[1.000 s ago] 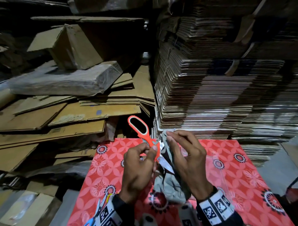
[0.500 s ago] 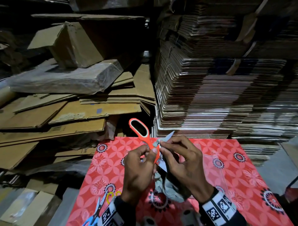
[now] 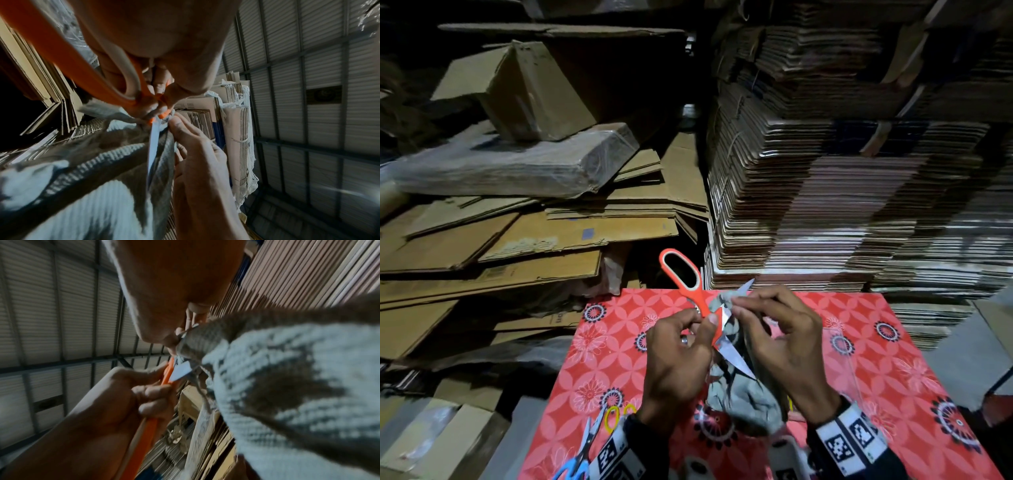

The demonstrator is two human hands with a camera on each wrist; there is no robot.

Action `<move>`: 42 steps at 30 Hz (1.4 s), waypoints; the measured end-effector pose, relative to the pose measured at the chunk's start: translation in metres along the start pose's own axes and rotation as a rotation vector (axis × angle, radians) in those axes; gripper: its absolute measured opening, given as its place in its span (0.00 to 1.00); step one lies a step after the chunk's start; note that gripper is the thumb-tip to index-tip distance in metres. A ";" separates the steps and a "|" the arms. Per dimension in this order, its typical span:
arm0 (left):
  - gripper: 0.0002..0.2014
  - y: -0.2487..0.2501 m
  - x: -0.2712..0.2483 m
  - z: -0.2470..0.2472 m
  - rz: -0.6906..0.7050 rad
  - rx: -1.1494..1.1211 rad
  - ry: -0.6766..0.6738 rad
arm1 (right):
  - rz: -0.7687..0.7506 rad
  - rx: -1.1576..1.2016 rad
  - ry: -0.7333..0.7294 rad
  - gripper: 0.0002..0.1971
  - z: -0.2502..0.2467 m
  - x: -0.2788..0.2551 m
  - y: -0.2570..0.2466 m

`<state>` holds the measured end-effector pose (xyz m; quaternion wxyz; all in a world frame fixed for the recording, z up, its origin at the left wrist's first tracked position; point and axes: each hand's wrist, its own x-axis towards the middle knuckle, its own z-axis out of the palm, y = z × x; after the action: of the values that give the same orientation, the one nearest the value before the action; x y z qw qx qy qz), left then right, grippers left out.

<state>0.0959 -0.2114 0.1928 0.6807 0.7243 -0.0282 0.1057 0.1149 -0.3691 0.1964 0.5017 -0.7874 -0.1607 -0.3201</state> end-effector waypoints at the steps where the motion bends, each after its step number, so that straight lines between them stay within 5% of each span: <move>1: 0.22 0.002 0.000 0.000 0.002 -0.001 0.002 | 0.008 0.015 0.015 0.10 -0.003 0.005 0.001; 17: 0.22 -0.007 0.000 -0.004 -0.039 -0.034 -0.025 | 0.093 0.078 0.049 0.10 0.002 0.006 0.001; 22: 0.23 -0.006 -0.001 -0.006 0.006 0.088 0.002 | 0.051 0.052 -0.044 0.11 0.004 -0.006 0.001; 29: 0.23 0.001 -0.005 -0.002 0.002 0.057 -0.010 | 0.132 0.075 0.087 0.12 -0.009 0.014 0.006; 34: 0.24 -0.003 -0.005 -0.004 0.048 0.094 -0.001 | 0.029 0.038 -0.031 0.11 -0.001 -0.002 0.004; 42: 0.24 -0.004 -0.008 -0.007 -0.003 -0.006 0.015 | 0.265 0.177 0.117 0.07 -0.021 0.018 0.028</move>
<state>0.0881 -0.2048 0.1878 0.6833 0.7214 -0.0223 0.1101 0.1374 -0.4016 0.1955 0.6155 -0.7344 -0.0537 -0.2809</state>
